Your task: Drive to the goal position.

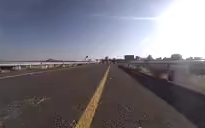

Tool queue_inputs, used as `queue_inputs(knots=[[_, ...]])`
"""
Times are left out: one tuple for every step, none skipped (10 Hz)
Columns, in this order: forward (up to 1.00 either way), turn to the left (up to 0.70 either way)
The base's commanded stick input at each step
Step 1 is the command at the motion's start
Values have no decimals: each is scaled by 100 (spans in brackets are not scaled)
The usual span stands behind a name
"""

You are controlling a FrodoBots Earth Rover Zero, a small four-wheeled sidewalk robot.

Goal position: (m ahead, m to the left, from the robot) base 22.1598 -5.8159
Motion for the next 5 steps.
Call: queue_inputs(knots=[[70, 0], [70, 0], [70, 0], [70, 0], [70, 0]])
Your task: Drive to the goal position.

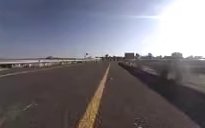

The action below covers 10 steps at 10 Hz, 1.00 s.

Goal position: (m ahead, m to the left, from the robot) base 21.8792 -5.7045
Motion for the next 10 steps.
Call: queue_inputs(knots=[[70, 0], [70, 0], [70, 0], [70, 0], [70, 0], [70, 0], [70, 0], [70, 0], [70, 0], [70, 0]])
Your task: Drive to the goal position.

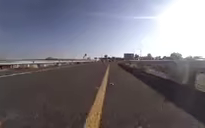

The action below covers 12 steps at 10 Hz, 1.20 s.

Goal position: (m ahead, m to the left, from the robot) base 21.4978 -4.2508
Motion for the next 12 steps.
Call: queue_inputs(knots=[[70, 0], [70, 0], [70, 0], [70, 0], [70, 0], [70, 0], [70, 0], [70, 0], [70, 0], [70, 0], [70, 0], [70, 0]])
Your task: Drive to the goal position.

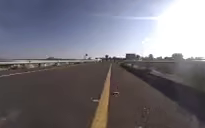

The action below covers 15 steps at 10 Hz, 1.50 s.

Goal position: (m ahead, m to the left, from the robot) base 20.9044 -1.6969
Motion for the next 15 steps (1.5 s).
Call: queue_inputs(knots=[[70, 0], [70, 0], [70, 0], [70, 0], [70, 0], [70, 0], [70, 0], [70, 0], [70, 0], [70, 0], [70, 0], [70, 0], [70, 0], [70, 0], [70, 0]])
